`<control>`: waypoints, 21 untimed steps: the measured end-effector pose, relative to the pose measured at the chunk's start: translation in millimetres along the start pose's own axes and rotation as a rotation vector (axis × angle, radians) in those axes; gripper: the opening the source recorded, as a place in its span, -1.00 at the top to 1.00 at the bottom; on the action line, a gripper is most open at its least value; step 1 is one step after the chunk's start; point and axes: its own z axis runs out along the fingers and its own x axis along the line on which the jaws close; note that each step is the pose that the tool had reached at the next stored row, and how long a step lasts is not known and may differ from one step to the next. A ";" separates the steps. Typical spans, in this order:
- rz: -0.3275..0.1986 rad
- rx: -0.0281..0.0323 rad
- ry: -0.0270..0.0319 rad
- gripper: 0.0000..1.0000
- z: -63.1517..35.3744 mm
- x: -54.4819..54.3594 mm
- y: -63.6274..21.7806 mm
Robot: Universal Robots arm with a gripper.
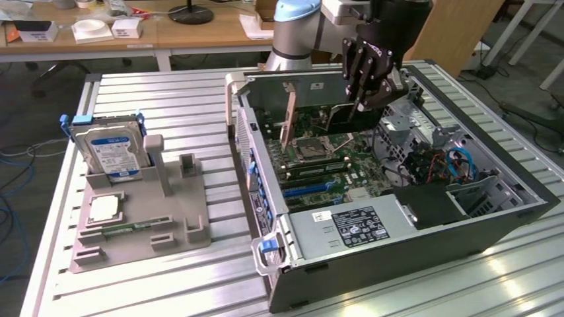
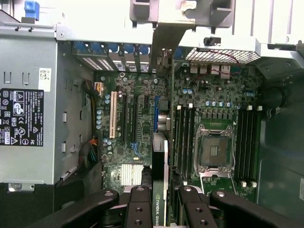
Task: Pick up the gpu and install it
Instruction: 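Insert the gpu into the slot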
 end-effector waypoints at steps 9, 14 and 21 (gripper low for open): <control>0.000 -0.0002 0.0002 0.47 22.9 0.7 -0.4; 0.000 -0.0001 -0.0007 0.47 28.2 0.8 -0.5; 0.000 -0.0001 -0.0024 0.47 33.4 1.0 -0.7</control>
